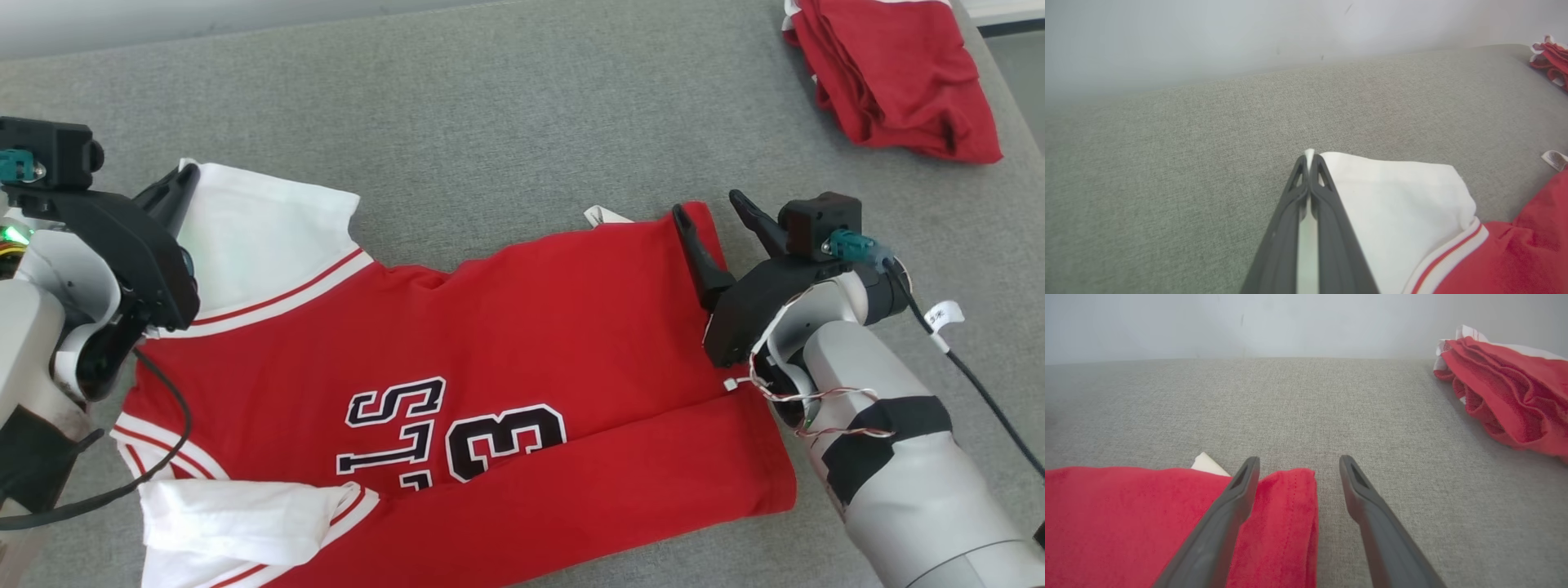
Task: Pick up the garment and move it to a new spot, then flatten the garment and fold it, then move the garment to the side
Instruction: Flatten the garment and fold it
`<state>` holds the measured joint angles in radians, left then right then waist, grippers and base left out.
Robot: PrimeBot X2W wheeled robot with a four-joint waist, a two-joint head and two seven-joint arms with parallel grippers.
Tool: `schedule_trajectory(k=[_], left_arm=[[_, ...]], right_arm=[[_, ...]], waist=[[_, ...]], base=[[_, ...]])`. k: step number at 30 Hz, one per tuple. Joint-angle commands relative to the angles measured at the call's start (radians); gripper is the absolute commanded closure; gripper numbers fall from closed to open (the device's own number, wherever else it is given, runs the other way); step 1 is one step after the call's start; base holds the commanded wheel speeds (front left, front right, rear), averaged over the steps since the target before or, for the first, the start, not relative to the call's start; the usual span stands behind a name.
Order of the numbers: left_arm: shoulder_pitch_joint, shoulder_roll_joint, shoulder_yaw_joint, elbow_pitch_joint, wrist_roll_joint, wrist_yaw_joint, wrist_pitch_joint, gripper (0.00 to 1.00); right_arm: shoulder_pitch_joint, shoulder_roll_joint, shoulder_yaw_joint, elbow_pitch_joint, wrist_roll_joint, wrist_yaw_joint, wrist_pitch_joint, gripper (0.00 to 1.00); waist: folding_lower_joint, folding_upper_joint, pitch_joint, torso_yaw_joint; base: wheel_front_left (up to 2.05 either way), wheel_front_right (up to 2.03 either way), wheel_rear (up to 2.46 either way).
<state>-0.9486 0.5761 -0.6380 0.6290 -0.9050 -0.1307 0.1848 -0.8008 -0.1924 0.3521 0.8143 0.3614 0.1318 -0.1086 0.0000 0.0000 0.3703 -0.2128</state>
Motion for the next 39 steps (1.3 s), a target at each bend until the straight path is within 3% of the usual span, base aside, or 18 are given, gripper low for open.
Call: schedule_trajectory(k=[1, 6, 10, 11, 12, 13, 14, 15, 29, 39], left_arm=[[-0.016, -0.001, -0.012, -0.006, -0.007, 0.001, -0.015, 1.0], [-0.026, -0.002, -0.047, -0.014, -0.027, 0.001, -0.039, 1.0], [-0.041, 0.002, -0.071, -0.017, -0.042, 0.001, -0.053, 1.0], [-0.044, 0.003, -0.077, -0.018, -0.045, 0.001, -0.055, 1.0], [-0.045, 0.004, -0.083, -0.018, -0.048, 0.001, -0.057, 1.0], [-0.048, 0.005, -0.088, -0.018, -0.053, 0.001, -0.06, 1.0], [-0.053, 0.006, -0.092, -0.019, -0.055, 0.001, -0.063, 1.0], [-0.058, 0.007, -0.096, -0.019, -0.057, 0.001, -0.064, 1.0], [-0.095, -0.002, -0.122, 0.019, -0.071, 0.001, -0.168, 1.0], [0.07, 0.005, -0.122, -0.062, -0.116, 0.009, -0.314, 1.0]], right_arm=[[-0.016, -0.01, 0.012, 0.014, 0.013, -0.003, 0.027, 0.0], [-0.042, -0.028, 0.035, 0.034, 0.052, -0.003, 0.082, 0.03], [-0.053, -0.032, 0.049, 0.048, 0.074, -0.003, 0.113, 0.13], [-0.057, -0.033, 0.051, 0.049, 0.079, -0.003, 0.114, 0.21], [-0.058, -0.034, 0.054, 0.052, 0.082, -0.003, 0.12, 0.48], [-0.059, -0.035, 0.057, 0.055, 0.086, -0.003, 0.123, 0.54], [-0.061, -0.036, 0.058, 0.055, 0.089, -0.003, 0.122, 0.82], [-0.063, -0.037, 0.06, 0.056, 0.09, -0.003, 0.122, 1.0], [-0.114, -0.052, 0.035, 0.097, 0.088, -0.003, 0.031, 1.0], [0.022, -0.06, 0.048, 0.076, 0.173, -0.003, -0.062, 1.0]], waist=[[0.0, 0.0, -0.002, 0.01], [0.0, 0.0, 0.0, 0.018], [0.0, 0.0, 0.006, 0.023], [0.0, 0.0, 0.008, 0.024], [0.0, 0.0, 0.011, 0.025], [0.0, 0.0, 0.013, 0.027], [0.0, 0.0, 0.015, 0.028], [0.0, 0.0, 0.018, 0.029], [0.0, 0.0, -0.004, 0.064], [0.0, 0.0, -0.095, 0.092]], base=[[0.0, 0.0, 0.0], [0.0, 0.0, 0.0], [0.0, 0.0, 0.0], [0.0, 0.0, 0.0], [0.0, 0.0, 0.0], [0.0, 0.0, 0.0], [0.0, 0.0, 0.0], [0.0, 0.0, 0.0], [0.0, 0.0, 0.0], [0.0, 0.0, 0.0]])
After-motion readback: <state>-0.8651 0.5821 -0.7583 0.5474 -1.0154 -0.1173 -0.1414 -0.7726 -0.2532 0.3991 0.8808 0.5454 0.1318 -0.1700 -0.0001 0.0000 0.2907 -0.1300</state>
